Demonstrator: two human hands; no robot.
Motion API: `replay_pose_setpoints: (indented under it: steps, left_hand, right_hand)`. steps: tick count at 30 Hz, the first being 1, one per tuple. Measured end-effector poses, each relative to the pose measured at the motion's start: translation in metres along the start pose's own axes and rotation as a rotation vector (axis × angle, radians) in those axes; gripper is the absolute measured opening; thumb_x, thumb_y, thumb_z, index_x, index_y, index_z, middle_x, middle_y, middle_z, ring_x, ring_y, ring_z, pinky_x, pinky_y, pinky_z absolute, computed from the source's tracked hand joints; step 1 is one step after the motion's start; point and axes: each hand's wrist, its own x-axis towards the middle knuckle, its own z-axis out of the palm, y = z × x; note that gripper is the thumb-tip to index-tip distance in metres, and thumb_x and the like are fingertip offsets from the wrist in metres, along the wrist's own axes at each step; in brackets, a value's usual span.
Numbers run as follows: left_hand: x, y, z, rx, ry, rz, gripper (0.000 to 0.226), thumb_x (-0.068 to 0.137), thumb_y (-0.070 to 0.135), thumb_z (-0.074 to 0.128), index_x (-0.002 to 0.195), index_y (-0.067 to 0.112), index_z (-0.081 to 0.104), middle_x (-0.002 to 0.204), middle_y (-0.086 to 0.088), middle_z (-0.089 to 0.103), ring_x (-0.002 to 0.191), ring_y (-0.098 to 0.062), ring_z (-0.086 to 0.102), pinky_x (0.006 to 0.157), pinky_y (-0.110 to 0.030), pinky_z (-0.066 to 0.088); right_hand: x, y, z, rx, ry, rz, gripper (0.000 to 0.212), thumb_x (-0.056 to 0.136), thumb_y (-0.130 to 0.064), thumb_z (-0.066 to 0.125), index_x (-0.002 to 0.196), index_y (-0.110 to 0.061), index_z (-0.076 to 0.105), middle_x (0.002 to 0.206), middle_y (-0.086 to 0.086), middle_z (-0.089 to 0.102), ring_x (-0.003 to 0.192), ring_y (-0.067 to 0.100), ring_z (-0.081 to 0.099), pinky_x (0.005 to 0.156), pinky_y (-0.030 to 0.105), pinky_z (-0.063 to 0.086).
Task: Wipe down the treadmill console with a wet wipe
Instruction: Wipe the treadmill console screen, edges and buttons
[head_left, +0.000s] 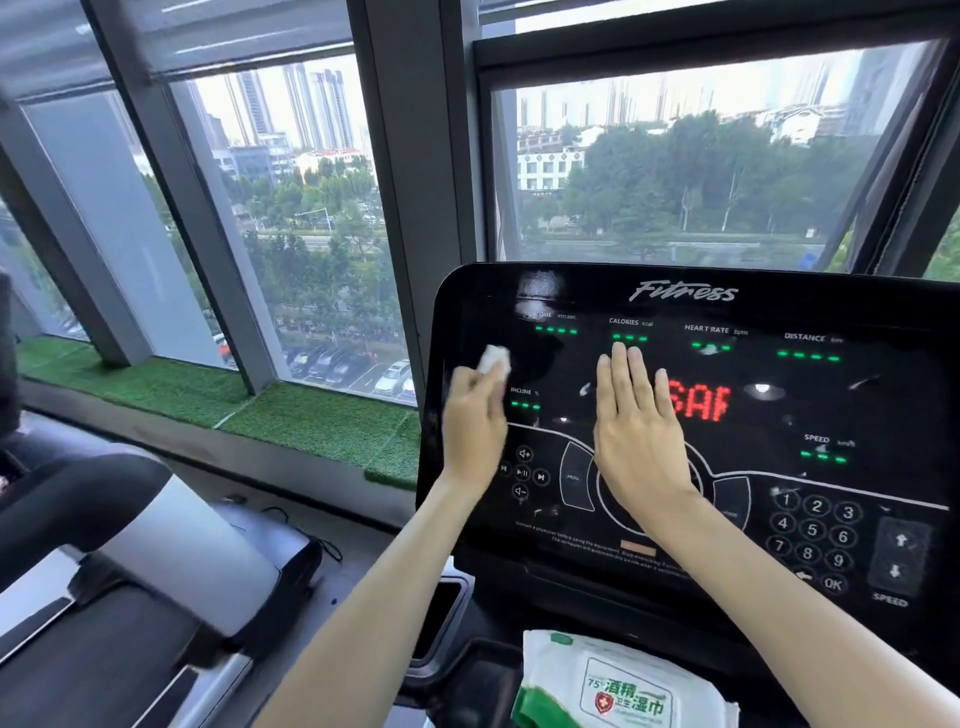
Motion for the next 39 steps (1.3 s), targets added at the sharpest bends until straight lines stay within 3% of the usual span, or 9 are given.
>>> replay_pose_setpoints:
  steps: [6,10,14,18,23,27,31,35,39]
  left_hand:
    - [-0.011,0.005,-0.001,0.012,-0.047,0.102,0.028,0.092,0.002,0.053,0.119,0.006,0.062,0.083,0.002,0.045,0.065,0.000,0.043,0.067,-0.011,0.043]
    - [-0.002,-0.003,-0.003,-0.043,0.143,-0.243,0.035,0.093,0.003,0.051,0.126,0.013,0.058,0.082,-0.002,0.045,0.064,-0.003,0.042,0.068,-0.004,0.037]
    - [-0.015,0.006,-0.004,0.004,-0.094,0.141,0.034,0.091,-0.001,0.053,0.124,0.006,0.059,0.086,0.001,0.045,0.071,-0.004,0.045,0.072,-0.002,0.038]
    - [0.003,-0.002,-0.003,-0.032,0.124,-0.196,0.031,0.093,0.003,0.052,0.121,0.011,0.062,0.084,-0.001,0.045,0.066,-0.001,0.042,0.067,-0.006,0.037]
    - [-0.003,0.013,0.005,0.062,-0.132,0.285,0.031,0.090,0.001,0.055,0.120,0.007,0.061,0.087,-0.001,0.047,0.072,-0.006,0.045,0.071,-0.013,0.043]
    - [0.019,0.022,0.010,-0.010,0.146,-0.151,0.035,0.095,0.005,0.047,0.128,0.014,0.054,0.093,-0.004,0.046,0.072,-0.009,0.047,0.069,-0.011,0.041]
    - [0.013,0.040,0.018,0.138,-0.130,0.396,0.037,0.092,0.000,0.049,0.127,0.012,0.051,0.097,-0.002,0.049,0.080,-0.013,0.051,0.066,-0.022,0.049]
    - [0.035,0.033,0.015,0.063,0.115,-0.001,0.032,0.091,-0.002,0.048,0.119,0.008,0.059,0.091,-0.002,0.045,0.076,-0.013,0.047,0.069,-0.028,0.050]
    - [0.021,0.047,0.020,0.138,-0.135,0.427,0.036,0.090,0.000,0.052,0.123,0.012,0.057,0.090,-0.003,0.049,0.077,-0.013,0.048,0.059,-0.022,0.047]
  right_hand:
    - [-0.001,0.000,-0.002,-0.046,-0.028,-0.010,0.069,0.085,-0.006,0.054,0.142,0.011,0.022,0.150,0.030,0.022,0.141,0.041,0.019,0.113,0.055,0.021]
    - [-0.002,0.003,0.001,-0.020,-0.002,-0.030,0.066,0.081,0.003,0.045,0.142,0.013,0.022,0.149,0.032,0.021,0.140,0.044,0.020,0.111,0.057,0.024]
    - [-0.003,0.003,0.000,-0.023,0.002,-0.037,0.066,0.081,0.004,0.042,0.142,0.013,0.019,0.150,0.032,0.019,0.140,0.043,0.018,0.112,0.056,0.020]
    - [-0.002,0.001,-0.001,-0.046,-0.013,-0.021,0.065,0.081,0.002,0.035,0.143,0.012,0.017,0.151,0.030,0.018,0.141,0.042,0.017,0.113,0.055,0.020]
    - [-0.002,0.002,0.004,-0.023,0.044,-0.046,0.063,0.081,0.001,0.036,0.142,0.013,0.022,0.149,0.031,0.022,0.140,0.043,0.021,0.112,0.056,0.022]
    - [-0.003,0.003,0.004,-0.037,0.055,-0.042,0.061,0.083,-0.001,0.018,0.143,0.011,0.020,0.150,0.029,0.021,0.140,0.041,0.019,0.113,0.054,0.022]
    - [-0.005,0.005,0.008,-0.042,0.077,-0.054,0.061,0.084,-0.006,0.012,0.142,0.010,0.022,0.150,0.028,0.022,0.140,0.040,0.022,0.112,0.053,0.024]
    - [-0.005,0.006,0.008,-0.067,0.071,-0.049,0.061,0.085,-0.004,0.013,0.144,0.008,0.019,0.152,0.027,0.020,0.141,0.039,0.019,0.114,0.051,0.023]
    - [-0.004,0.010,0.003,-0.027,0.056,-0.079,0.059,0.086,-0.005,0.027,0.143,0.008,0.021,0.151,0.026,0.022,0.140,0.038,0.023,0.113,0.050,0.025]
